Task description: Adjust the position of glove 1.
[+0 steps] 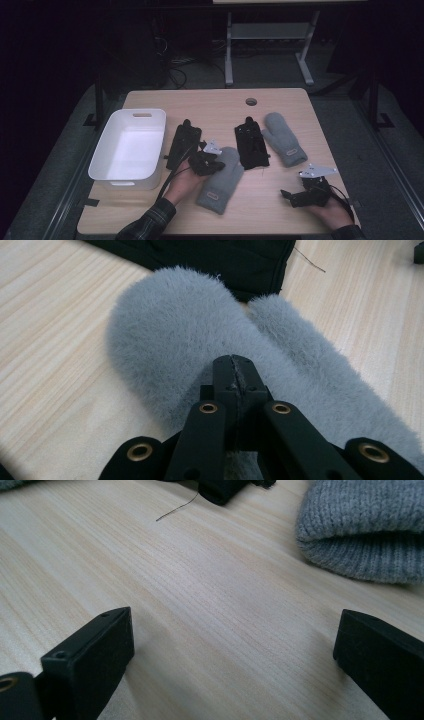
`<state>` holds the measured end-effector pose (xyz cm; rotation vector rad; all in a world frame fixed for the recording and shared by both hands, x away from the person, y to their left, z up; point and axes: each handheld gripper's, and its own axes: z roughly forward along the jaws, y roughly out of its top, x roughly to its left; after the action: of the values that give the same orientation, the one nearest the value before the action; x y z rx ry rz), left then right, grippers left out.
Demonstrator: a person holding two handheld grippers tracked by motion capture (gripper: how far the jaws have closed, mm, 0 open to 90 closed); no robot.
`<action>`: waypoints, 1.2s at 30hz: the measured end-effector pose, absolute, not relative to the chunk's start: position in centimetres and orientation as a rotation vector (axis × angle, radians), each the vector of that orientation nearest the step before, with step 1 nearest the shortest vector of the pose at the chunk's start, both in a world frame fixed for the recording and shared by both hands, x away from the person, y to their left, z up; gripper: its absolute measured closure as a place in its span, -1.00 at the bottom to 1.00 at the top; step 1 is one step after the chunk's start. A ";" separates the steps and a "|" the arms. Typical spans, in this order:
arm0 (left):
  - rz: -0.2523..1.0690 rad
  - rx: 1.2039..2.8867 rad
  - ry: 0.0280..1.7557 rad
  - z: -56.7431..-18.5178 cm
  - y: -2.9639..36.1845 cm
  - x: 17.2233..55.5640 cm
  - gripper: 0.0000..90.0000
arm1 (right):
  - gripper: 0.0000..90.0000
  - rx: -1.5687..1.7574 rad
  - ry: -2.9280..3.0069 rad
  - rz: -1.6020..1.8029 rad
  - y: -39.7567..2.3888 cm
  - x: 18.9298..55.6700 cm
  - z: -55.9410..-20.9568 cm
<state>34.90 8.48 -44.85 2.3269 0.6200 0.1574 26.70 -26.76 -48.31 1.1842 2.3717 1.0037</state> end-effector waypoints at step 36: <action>-0.011 2.365 0.502 -45.5 10.9 25.7 1.00 | -0.94 1.183 2.371 1.005 -26.8 26.7 -48.3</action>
<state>25.67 10.91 -45.54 2.3655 0.5019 -0.0112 26.67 -26.77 -48.32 1.1826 2.3709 1.0050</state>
